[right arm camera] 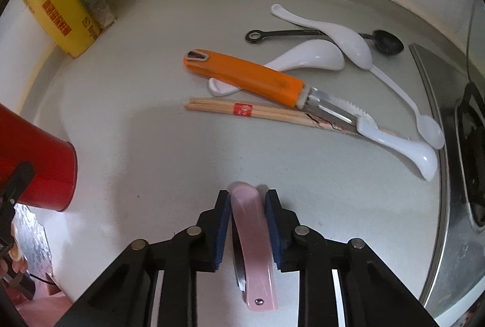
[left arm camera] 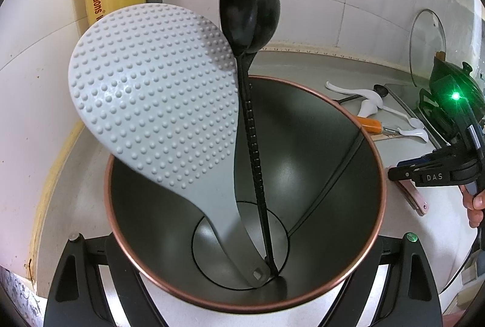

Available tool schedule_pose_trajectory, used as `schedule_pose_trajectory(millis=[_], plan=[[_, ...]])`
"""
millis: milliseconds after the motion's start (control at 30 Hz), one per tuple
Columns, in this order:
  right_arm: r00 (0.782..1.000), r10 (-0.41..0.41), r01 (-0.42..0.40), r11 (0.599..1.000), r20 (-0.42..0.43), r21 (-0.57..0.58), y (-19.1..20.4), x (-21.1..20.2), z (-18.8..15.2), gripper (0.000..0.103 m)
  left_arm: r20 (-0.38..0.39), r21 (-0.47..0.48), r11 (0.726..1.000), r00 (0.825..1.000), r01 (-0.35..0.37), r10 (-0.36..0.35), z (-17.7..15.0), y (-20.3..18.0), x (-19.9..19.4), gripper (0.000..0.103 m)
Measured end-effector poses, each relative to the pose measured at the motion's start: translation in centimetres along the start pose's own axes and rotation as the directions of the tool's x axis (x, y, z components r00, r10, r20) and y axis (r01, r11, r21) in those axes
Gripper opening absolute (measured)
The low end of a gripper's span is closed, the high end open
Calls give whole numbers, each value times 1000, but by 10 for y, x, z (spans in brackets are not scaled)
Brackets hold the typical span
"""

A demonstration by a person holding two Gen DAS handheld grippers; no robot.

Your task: Organize utensils

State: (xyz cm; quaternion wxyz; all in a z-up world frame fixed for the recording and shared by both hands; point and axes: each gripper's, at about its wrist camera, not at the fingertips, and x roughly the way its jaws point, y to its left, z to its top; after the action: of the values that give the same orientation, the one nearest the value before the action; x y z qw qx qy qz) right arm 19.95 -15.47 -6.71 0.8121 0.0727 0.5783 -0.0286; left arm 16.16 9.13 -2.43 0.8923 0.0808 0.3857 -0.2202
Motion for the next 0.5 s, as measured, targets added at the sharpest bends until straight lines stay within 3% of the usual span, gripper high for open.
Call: schedule_pose_trajectory(millis=[267,500], plan=[[998,36,-39,997,49,64,-18,-2,-14,25,-22,9,1000,1000,-20,20,4,-5,6,91],[985,45,-60,995,169,86,-41,-38,-35,24,-35,32,999,999,-27,28,8,-17,9,91]])
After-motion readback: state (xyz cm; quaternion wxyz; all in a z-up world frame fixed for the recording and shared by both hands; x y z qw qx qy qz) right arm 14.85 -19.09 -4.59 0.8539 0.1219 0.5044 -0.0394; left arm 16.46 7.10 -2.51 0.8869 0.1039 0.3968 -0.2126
